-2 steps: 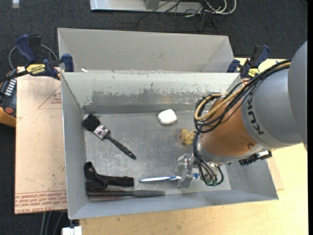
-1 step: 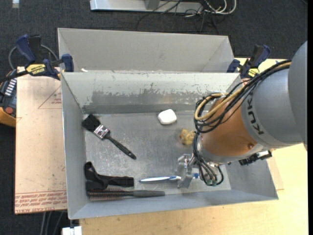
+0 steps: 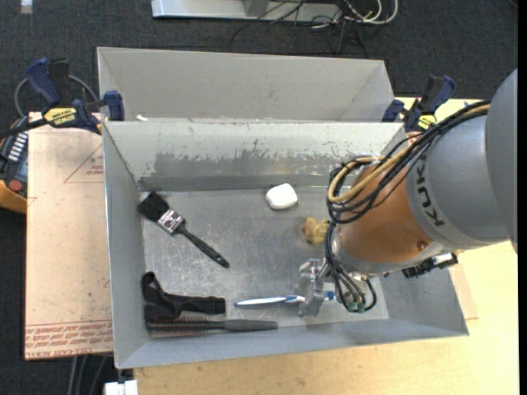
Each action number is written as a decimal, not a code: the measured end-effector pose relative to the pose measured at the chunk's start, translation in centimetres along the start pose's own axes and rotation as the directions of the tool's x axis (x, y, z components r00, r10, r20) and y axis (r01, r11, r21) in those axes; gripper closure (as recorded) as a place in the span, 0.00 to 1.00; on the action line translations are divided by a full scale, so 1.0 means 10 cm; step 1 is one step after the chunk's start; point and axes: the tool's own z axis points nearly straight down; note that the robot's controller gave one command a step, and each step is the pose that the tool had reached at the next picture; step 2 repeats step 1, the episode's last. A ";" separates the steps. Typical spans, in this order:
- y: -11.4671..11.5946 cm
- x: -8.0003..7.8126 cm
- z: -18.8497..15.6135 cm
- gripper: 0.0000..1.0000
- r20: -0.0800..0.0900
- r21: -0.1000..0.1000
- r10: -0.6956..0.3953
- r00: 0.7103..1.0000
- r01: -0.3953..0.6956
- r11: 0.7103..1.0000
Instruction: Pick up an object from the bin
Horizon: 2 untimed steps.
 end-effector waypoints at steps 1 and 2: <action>0.00 0.00 0.00 1.00 0.000 0.000 0.000 1.000 0.000 1.000; 0.00 0.00 0.00 1.00 0.000 0.000 0.000 1.000 0.000 1.000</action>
Offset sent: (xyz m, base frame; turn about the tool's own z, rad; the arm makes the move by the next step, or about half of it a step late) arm 0.0000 0.0000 0.0000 0.0000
